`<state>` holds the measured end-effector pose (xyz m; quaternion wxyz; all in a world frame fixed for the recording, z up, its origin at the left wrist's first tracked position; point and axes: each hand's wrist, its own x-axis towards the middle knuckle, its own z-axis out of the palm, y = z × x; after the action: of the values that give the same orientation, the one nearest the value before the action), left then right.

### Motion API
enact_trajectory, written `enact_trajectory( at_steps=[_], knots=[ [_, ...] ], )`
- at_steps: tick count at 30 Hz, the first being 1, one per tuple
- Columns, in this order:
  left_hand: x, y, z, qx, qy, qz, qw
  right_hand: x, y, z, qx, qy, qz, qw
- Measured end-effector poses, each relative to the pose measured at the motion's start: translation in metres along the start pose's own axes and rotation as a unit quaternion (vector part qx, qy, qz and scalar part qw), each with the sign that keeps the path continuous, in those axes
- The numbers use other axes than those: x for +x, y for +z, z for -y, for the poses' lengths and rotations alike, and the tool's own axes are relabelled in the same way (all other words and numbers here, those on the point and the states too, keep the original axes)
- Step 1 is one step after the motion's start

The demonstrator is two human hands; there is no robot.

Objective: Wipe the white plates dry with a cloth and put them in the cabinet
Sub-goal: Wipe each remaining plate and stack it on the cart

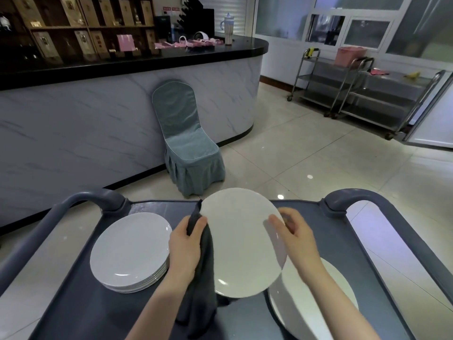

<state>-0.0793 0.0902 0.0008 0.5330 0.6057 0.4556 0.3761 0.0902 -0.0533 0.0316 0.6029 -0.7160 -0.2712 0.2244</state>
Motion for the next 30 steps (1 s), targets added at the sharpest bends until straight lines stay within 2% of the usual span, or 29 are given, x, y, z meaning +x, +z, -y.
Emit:
enact_trajectory(
  at_steps=[2, 4, 6, 8, 10, 13, 15, 16, 17, 20, 23, 25, 27, 29, 30],
  knots=[
    [0.006, -0.003, -0.008, 0.079, 0.097, 0.079, 0.989, 0.015, -0.010, 0.012, -0.097, -0.048, 0.094, 0.990],
    [0.009, 0.002, -0.015, 0.122, 0.156, 0.175, 0.965, 0.022, -0.006, 0.022, -0.227, -0.086, 0.207, 0.948],
    [0.009, 0.009, -0.018, 0.141, 0.176, 0.224, 0.948, 0.023, 0.003, 0.019, -0.289, -0.104, 0.244, 0.920],
    [0.009, 0.011, -0.018, 0.132, 0.165, 0.225, 0.951, 0.021, 0.005, 0.016, -0.261, -0.124, 0.217, 0.932],
    [0.008, 0.007, -0.015, 0.105, 0.140, 0.185, 0.967, 0.020, 0.000, 0.014, -0.213, -0.125, 0.166, 0.955],
    [0.001, 0.007, 0.001, 0.016, 0.044, 0.063, 0.997, 0.013, 0.002, 0.006, -0.072, -0.050, 0.001, 0.996],
    [-0.008, 0.014, 0.008, -0.109, -0.068, 0.021, 0.991, 0.001, 0.018, -0.004, 0.089, 0.036, -0.110, 0.989],
    [-0.010, 0.016, 0.011, -0.145, -0.106, 0.007, 0.984, -0.004, 0.025, -0.008, 0.142, 0.071, -0.134, 0.978],
    [-0.008, 0.016, 0.012, -0.150, -0.120, -0.001, 0.981, -0.008, 0.028, -0.013, 0.148, 0.087, -0.135, 0.976],
    [0.002, 0.007, 0.011, -0.103, -0.088, 0.006, 0.991, -0.006, 0.016, -0.013, 0.049, 0.057, -0.046, 0.996],
    [0.012, 0.000, 0.003, 0.015, 0.025, 0.050, 0.998, 0.013, -0.005, 0.003, -0.052, -0.027, 0.070, 0.996],
    [0.015, 0.002, -0.008, 0.101, 0.116, 0.133, 0.979, 0.022, -0.006, 0.018, -0.145, -0.076, 0.162, 0.973],
    [0.015, 0.006, -0.017, 0.140, 0.175, 0.231, 0.947, 0.026, 0.001, 0.026, -0.237, -0.102, 0.254, 0.932],
    [0.012, 0.010, -0.017, 0.146, 0.195, 0.290, 0.926, 0.024, 0.008, 0.022, -0.262, -0.104, 0.282, 0.917],
    [0.011, 0.010, -0.015, 0.142, 0.191, 0.295, 0.925, 0.023, 0.010, 0.018, -0.260, -0.111, 0.277, 0.918]
  ],
)
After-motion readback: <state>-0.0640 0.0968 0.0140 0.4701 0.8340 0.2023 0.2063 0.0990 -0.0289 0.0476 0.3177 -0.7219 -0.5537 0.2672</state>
